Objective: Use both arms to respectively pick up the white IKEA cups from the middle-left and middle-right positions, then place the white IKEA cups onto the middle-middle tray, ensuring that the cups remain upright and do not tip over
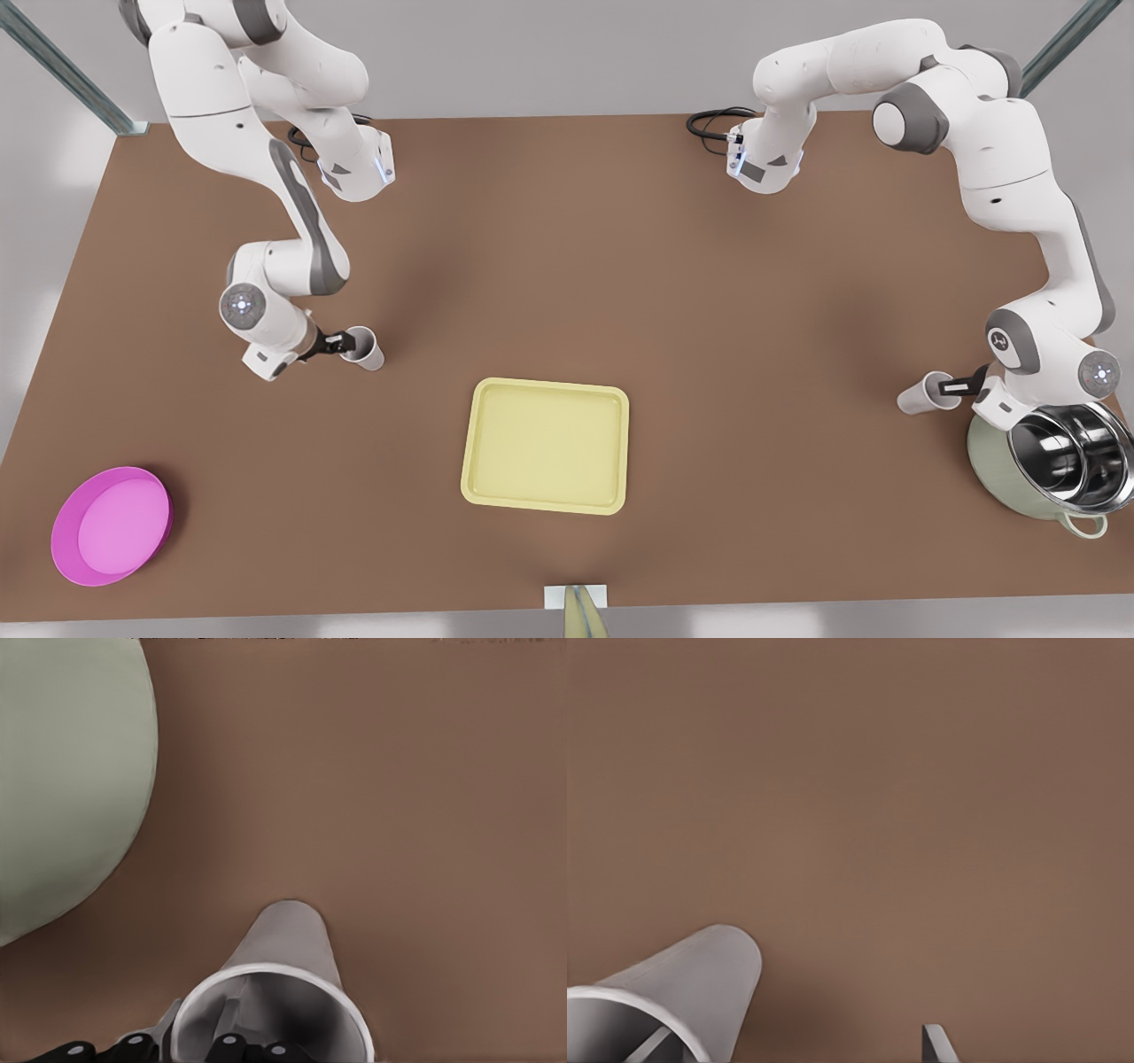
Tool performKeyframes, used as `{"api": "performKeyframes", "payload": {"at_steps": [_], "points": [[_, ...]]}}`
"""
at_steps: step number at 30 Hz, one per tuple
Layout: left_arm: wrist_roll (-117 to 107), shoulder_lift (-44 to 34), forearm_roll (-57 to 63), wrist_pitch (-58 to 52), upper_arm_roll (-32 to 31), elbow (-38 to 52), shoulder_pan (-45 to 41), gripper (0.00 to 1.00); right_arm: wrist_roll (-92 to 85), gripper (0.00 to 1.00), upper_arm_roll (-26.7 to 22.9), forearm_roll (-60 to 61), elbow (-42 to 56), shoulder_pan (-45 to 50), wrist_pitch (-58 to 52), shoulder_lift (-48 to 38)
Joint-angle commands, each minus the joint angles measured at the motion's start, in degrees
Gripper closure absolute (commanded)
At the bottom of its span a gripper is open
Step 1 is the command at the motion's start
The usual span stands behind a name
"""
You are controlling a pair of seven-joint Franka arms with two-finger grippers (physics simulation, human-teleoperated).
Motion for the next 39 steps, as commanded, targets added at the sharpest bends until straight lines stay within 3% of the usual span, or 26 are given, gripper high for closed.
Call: {"api": "performKeyframes", "payload": {"at_steps": [1, 4, 6, 8, 9, 10, 12, 14, 16, 23, 28, 35, 37, 38, 39], "points": [[4.01, -0.07, -1.13, -0.13, -0.01, 0.06, -0.21, 0.79, -0.49, 0.0, 0.0, 0.32, 0.03, 0.17, 1.24, 0.34], [0.94, -1.48, -1.48, -0.31, -0.45, -0.02, -1.09, 0.79, -0.49, 0.0, 0.09, 0.32, -0.06, 0.44, 1.76, 1.48], [-8.37, -7.89, -1.48, -3.38, -0.45, -0.99, -5.57, 0.79, -0.49, 0.0, 0.09, 0.4, -0.06, 0.53, 2.38, 2.45], [-19.71, -9.13, -1.04, -5.49, -2.73, 0.5, -10.67, 0.79, -0.49, 0.0, 0.09, 0.32, -0.06, 0.53, 2.56, 2.98], [-26.56, -8.95, -0.95, -6.63, -4.31, 1.64, -13.65, 0.79, -0.49, 0.07, 0.18, 0.32, 0.03, 0.53, 2.56, 3.42], [-34.38, -6.84, -1.22, -8.74, -4.67, 5.24, -19.1, 0.79, -0.49, 0.32, 0.18, 0.32, 0.12, 0.61, 2.64, 3.59], [-46.69, -4.82, -1.31, -10.32, -14.32, 8.32, -21.48, 0.79, -0.49, 0.6, 0.18, 0.32, 0.47, 1.41, 2.82, 3.94], [-54.87, -1.04, -1.13, -10.06, -18.64, 14.3, -23.59, 0.79, -0.4, 0.69, 0.18, 0.32, 1.7, 1.67, 2.65, 4.47], [-57.42, 2.47, -1.13, -9.62, -18.73, 19.48, -27.63, 0.79, -0.31, 0.79, 0.18, 0.32, 2.84, 2.72, 2.03, 4.56], [-69.46, 11.08, -1.13, 0.4, -19.96, 28.71, -36.59, 0.79, -0.14, 0.79, 0.18, 4.62, 12.76, 5.88, -4.47, 5.17], [-69.55, 13.37, -1.22, 1.63, -19.96, 28.8, -39.06, 0.79, 24.2, 0.79, 0.18, 4.62, 25.34, 16.78, -4.21, 11.15], [-69.38, 15.75, -1.31, 0.92, -20.84, 28.63, -39.06, 0.79, 42.58, 0.79, 0.18, 4.62, 40.63, 25.05, -3.77, 22.93], [-69.29, 16.27, -1.22, 1.19, -20.84, 28.63, -39.06, 0.7, 43.37, 0.79, 0.18, 4.8, 40.98, 25.05, -3.07, 24.51], [-69.29, 16.63, -1.22, 1.19, -20.84, 28.63, -39.06, 0.61, 43.46, 0.79, 0.18, 4.8, 40.98, 25.05, -2.63, 24.86], [-69.2, 16.8, -1.22, 1.28, -20.75, 28.63, -39.06, 0.4, 43.37, 0.79, 0.18, 4.8, 40.98, 25.05, -2.54, 25.48]]}}
